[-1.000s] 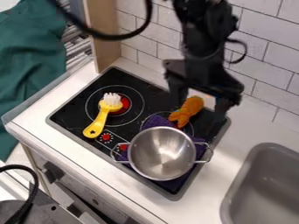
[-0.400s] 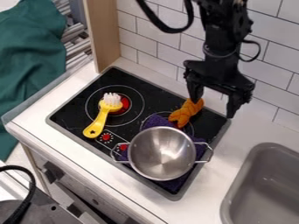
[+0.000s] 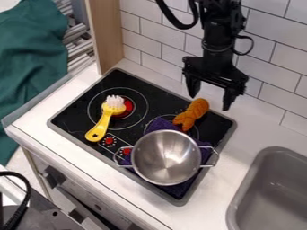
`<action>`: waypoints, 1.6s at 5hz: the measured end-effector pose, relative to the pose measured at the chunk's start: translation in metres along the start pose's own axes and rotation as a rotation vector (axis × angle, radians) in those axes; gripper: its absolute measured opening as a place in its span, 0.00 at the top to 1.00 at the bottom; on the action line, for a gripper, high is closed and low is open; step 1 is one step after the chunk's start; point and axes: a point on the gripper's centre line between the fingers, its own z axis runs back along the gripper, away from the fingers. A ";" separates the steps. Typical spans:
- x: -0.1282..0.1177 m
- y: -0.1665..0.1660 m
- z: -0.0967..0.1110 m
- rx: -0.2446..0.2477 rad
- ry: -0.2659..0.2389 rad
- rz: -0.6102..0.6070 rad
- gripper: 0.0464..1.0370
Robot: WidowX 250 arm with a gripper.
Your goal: Tomar el pez amarillo de la hornilla y dejarlo en la olla de plata
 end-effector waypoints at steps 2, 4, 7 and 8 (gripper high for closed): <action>0.013 0.016 -0.031 0.009 0.092 -0.008 0.03; 0.019 0.013 -0.062 -0.018 0.182 -0.029 0.03; 0.016 0.017 -0.059 -0.026 0.140 -0.015 0.61; 0.005 0.016 -0.053 -0.030 0.131 -0.006 0.69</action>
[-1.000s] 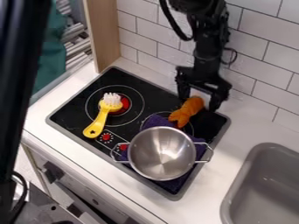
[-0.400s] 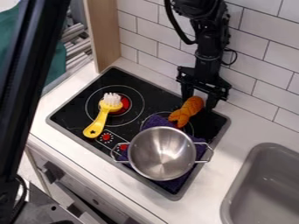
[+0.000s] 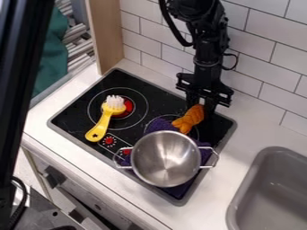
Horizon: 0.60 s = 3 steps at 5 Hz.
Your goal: Tomar el pez amarillo de la hornilla y dejarlo en la olla de plata
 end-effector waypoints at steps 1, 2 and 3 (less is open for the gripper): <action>-0.004 -0.004 0.023 -0.015 -0.073 -0.015 0.69; -0.005 -0.011 0.056 -0.017 -0.201 -0.056 0.69; -0.013 -0.015 0.073 0.013 -0.275 -0.098 0.69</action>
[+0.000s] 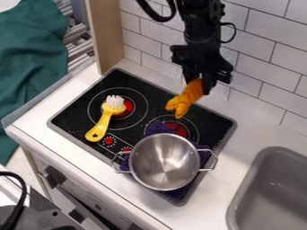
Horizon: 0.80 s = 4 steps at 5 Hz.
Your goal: Tomar el pez amarillo de la hornilla y dejarlo en la olla de plata
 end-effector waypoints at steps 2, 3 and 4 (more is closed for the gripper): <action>-0.035 -0.003 0.039 0.049 -0.049 0.018 0.69; -0.060 -0.002 0.033 0.053 0.026 0.021 0.69; -0.086 -0.005 0.028 0.033 0.084 0.032 0.69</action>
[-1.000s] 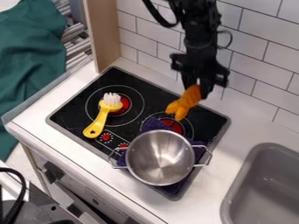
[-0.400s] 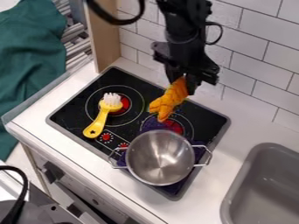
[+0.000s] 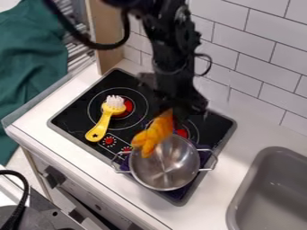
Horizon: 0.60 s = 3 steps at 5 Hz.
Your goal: Tomar el pez amarillo de la hornilla y dejarlo en la olla de plata
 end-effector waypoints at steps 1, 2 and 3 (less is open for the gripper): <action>-0.012 -0.001 -0.005 -0.004 0.023 0.002 0.69; -0.013 -0.006 -0.005 -0.011 0.025 0.018 0.62; -0.015 -0.006 -0.006 -0.011 0.030 0.055 0.31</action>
